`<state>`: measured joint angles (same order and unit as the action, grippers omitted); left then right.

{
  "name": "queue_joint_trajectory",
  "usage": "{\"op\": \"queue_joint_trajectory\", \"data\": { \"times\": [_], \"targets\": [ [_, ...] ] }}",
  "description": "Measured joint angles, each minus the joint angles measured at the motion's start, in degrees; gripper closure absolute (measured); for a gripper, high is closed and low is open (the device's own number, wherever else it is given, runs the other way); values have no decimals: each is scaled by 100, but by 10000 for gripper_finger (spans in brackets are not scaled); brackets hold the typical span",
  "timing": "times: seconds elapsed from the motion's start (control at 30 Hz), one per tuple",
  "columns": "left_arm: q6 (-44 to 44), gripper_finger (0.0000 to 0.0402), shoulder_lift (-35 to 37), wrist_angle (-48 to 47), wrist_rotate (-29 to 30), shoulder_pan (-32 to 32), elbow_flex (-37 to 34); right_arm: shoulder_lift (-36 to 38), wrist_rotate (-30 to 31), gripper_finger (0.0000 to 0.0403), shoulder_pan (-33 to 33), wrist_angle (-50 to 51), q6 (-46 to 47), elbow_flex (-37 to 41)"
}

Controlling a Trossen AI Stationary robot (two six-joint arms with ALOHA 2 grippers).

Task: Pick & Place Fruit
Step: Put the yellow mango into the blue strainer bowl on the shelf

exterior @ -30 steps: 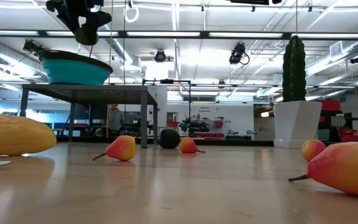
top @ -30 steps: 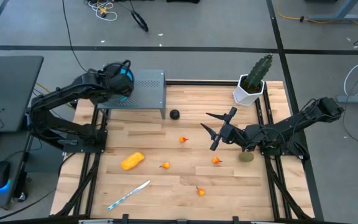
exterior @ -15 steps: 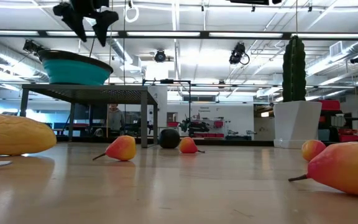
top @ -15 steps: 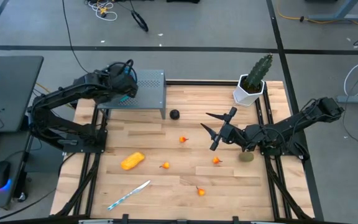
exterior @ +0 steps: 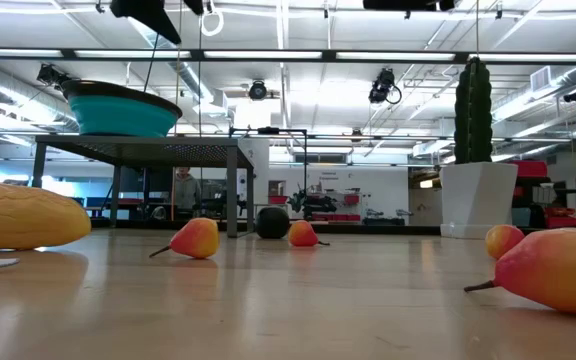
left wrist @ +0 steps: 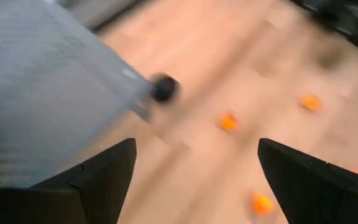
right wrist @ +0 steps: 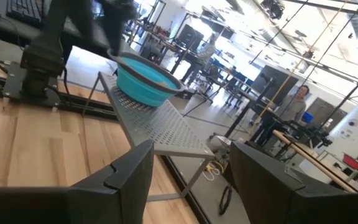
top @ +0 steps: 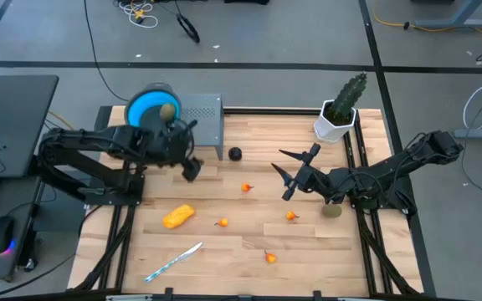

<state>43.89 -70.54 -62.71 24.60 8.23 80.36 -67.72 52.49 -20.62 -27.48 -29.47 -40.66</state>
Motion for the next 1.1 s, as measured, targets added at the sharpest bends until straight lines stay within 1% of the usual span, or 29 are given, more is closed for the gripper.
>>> {"op": "queue_joint_trajectory", "data": {
  "times": [0.17, 0.27, 0.43, 0.6, 0.73, 0.87, 1.03, 1.1],
  "targets": [
    [579, 54, -376, -178, -99, 1118, 7, 0, -14, 183, -2, -11, 2, 0],
    [1072, 54, -753, -333, -359, 1596, 9, 0, -17, 183, -2, -13, 4, 0],
    [1712, 54, -1581, -832, -953, 2121, 7, 0, -17, 183, -4, -15, 4, 0],
    [2030, 54, -2371, -1129, -1437, 2457, 4, 0, -56, 183, -4, -10, 7, 0],
    [2195, 54, -2794, -1156, -1270, 2677, 4, 0, -63, 183, -4, -9, 57, 0],
    [2141, 54, -3009, -1168, -1164, 2837, 3, 0, -63, 183, -4, -5, 70, 0],
    [2095, 54, -2971, -1294, -414, 2905, 2, 0, -64, 183, -4, 2, 64, 0],
    [2015, 54, -2944, -1474, -337, 2892, 4, 0, -61, 183, -4, 6, 51, 0]
  ]
}}
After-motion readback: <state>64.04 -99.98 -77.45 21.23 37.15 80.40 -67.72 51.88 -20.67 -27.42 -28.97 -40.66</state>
